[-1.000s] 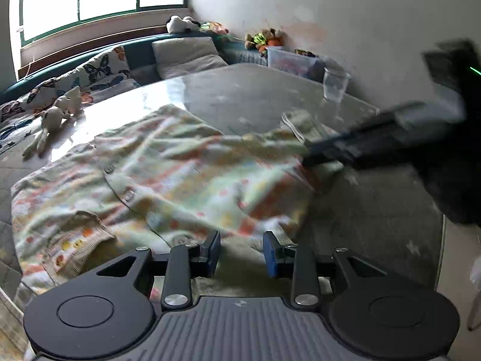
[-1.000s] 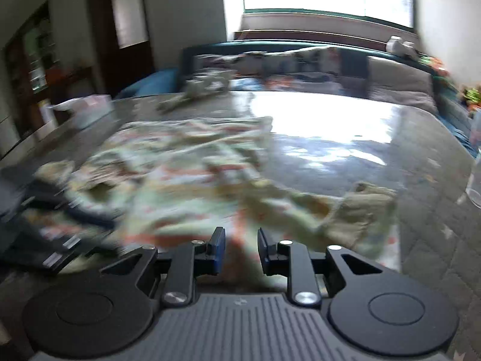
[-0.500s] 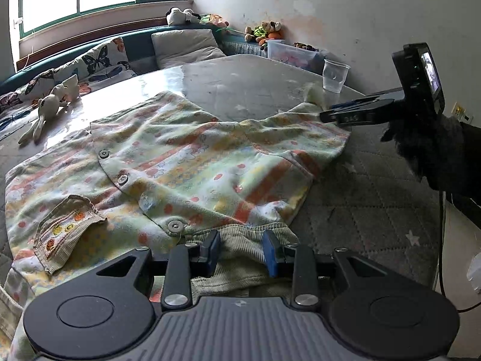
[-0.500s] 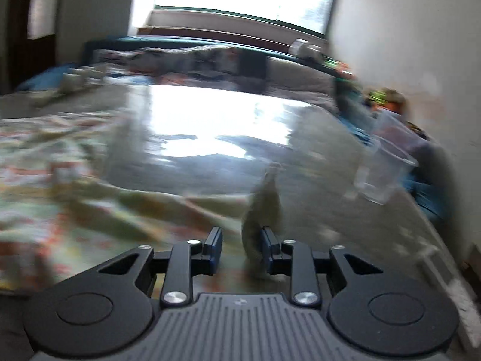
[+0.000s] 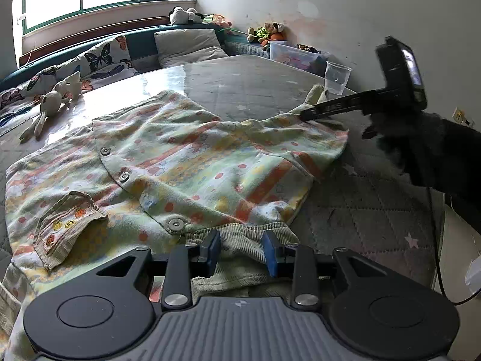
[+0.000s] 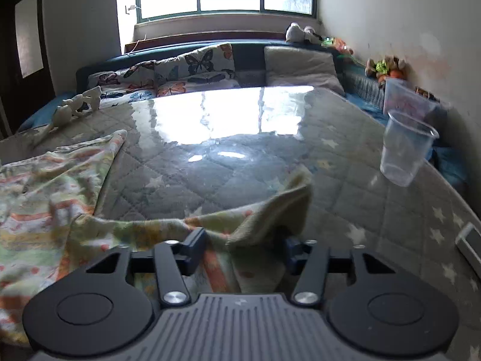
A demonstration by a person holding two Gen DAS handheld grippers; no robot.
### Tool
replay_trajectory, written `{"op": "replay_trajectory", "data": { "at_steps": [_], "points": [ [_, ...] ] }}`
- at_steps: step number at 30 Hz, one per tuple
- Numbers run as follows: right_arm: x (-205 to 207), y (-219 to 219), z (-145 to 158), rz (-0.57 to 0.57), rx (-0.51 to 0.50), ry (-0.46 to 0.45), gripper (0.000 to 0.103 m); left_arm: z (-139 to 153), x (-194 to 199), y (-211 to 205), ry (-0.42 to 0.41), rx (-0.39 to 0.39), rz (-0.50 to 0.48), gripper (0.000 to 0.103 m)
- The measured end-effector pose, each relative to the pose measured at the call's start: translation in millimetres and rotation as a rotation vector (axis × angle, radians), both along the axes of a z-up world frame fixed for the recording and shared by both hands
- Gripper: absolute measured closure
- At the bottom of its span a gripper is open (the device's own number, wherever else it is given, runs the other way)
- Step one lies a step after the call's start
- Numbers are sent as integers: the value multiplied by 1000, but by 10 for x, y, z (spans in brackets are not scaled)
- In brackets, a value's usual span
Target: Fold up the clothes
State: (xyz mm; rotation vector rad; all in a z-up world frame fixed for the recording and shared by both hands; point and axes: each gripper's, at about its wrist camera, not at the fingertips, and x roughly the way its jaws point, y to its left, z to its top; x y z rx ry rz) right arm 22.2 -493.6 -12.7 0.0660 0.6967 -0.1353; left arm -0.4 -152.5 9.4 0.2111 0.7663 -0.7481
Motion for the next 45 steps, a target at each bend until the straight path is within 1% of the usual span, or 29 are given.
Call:
{"op": "replay_trajectory", "data": {
  "at_steps": [3, 7, 9, 11, 13, 14, 15, 16, 18, 20, 21, 23, 26, 28, 33, 37, 41, 43, 45],
  "points": [
    [7, 13, 31, -30, -8, -8, 45, 40, -19, 60, -2, -16, 15, 68],
    [-24, -19, 52, -94, -83, 0, 42, 117, -81, 179, -17, -46, 32, 67],
    [-55, -106, 41, -135, -79, 12, 41, 147, -112, 256, -25, -51, 53, 67],
    [-97, -188, 34, -186, -64, 18, 40, 179, -140, 369, -35, -60, 86, 67],
    [-171, -180, 76, -193, -94, 0, 39, 217, -173, 515, -62, -59, 142, 67],
    [-206, -154, 103, -176, -106, -13, 38, 240, -190, 602, -77, -59, 175, 67],
    [-239, -126, 129, -158, -104, -26, 34, 260, -205, 695, -90, -57, 211, 66],
    [-269, -98, 154, -140, -100, -39, 28, 278, -217, 797, -101, -53, 251, 65],
    [-299, -28, 172, -102, -86, -55, 23, 303, -241, 991, -122, -39, 328, 61],
    [-303, 49, 156, -63, -75, -57, 21, 306, -265, 1169, -143, -9, 397, 57],
    [-295, 88, 139, -45, -68, -54, 16, 293, -269, 1232, -154, 16, 424, 55],
    [-253, 166, 79, -19, -47, -36, 14, 254, -234, 1355, -147, 45, 472, 54],
    [-219, 237, -9, -5, -20, -13, 5, 192, -153, 1523, -120, 70, 535, 56],
    [-213, 260, -49, -1, -13, -9, 0, 167, -80, 1580, -100, 65, 558, 57],
    [-225, 264, -69, -3, -10, -9, 0, 135, 88, 1571, -83, 66, 563, 59],
    [-219, 257, -78, -3, -13, -8, 0, 118, 204, 1586, -54, 42, 580, 60],
    [-216, 255, -83, -3, -15, -7, 0, 18, 239, 1525, -43, 101, 585, 60],
    [-216, 253, -83, -3, -14, -7, 0, 2, 233, 1547, -51, 98, 594, 67],
    [-214, 251, -82, -2, -14, -6, 0, 8, 223, 1594, -57, 80, 607, 93]
  ]
}}
